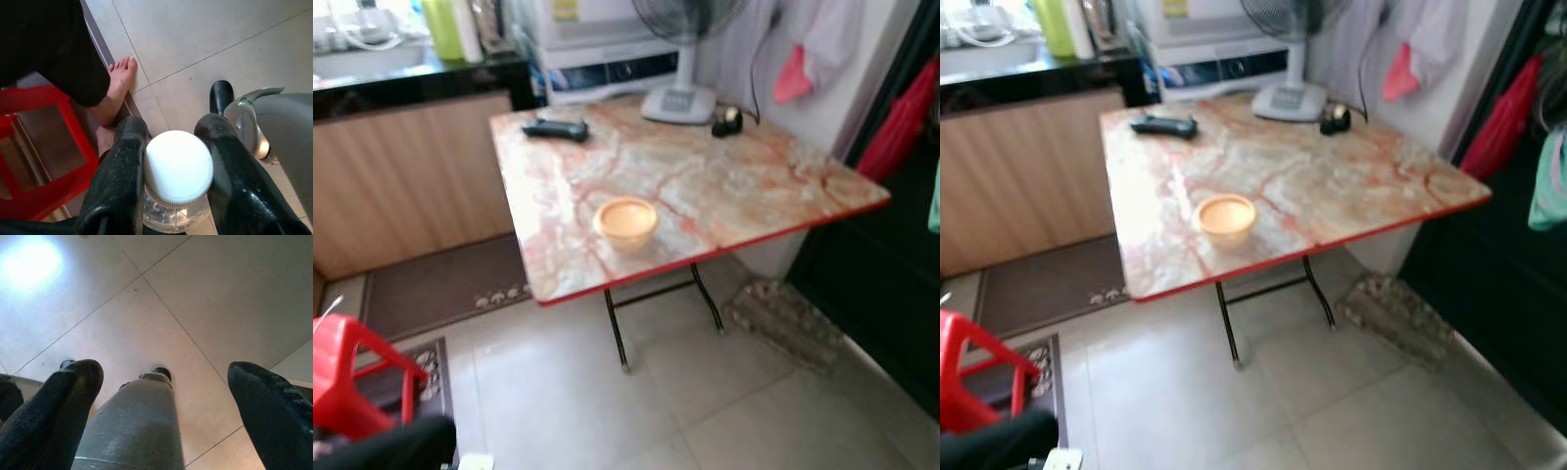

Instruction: Restocking fridge

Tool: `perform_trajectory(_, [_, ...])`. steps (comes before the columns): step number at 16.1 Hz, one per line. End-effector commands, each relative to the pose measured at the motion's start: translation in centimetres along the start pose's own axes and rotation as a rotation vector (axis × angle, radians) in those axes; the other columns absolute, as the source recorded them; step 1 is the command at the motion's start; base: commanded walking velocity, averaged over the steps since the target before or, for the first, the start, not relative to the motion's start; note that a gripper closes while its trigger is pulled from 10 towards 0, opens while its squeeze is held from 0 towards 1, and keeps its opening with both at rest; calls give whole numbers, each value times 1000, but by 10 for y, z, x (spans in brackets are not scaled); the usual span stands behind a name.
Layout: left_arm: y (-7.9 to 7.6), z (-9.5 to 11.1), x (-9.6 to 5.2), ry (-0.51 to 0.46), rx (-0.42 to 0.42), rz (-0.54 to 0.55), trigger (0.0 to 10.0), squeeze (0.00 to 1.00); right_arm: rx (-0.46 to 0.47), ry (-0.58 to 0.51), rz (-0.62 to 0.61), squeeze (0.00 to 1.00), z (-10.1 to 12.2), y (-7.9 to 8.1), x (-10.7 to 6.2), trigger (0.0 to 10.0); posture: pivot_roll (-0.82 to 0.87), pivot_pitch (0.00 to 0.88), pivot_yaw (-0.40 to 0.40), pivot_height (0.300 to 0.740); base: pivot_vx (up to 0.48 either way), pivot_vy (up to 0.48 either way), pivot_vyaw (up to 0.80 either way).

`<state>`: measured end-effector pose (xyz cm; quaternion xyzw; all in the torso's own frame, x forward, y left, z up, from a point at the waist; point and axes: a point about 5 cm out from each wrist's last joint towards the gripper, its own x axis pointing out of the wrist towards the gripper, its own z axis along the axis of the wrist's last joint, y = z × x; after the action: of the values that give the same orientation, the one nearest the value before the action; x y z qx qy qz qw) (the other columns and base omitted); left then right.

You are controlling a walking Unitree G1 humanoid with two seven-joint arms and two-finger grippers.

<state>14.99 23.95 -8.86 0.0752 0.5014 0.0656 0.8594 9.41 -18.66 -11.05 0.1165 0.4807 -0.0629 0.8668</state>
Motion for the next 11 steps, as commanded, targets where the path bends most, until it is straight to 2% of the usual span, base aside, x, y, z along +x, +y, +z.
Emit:
perform_trajectory(1, [-1,-5,-1,7,-1,2,10000,0,-11,24,12,0,-4,3,0,10000,119,0,-2,740,0,0,0])
perform_trajectory(3, [-1,-6,-1,11,-3,2,10000,0,-12,22,12,0,-4,3,0,10000,104,0,4,740,0,0,0])
perform_trajectory(6, [1,-13,-2,35,34,-2,10000,0,-23,25,13,0,-3,4,0,10000,72,0,20,740,0,0,-796])
perform_trajectory(8, [9,-18,-4,54,65,9,10000,0,-20,30,-1,0,-3,2,0,10000,51,0,39,740,0,0,-794])
perform_trajectory(11, [12,-18,-4,54,54,14,10000,0,12,34,-20,0,-4,0,0,10000,82,0,22,740,0,0,-796])
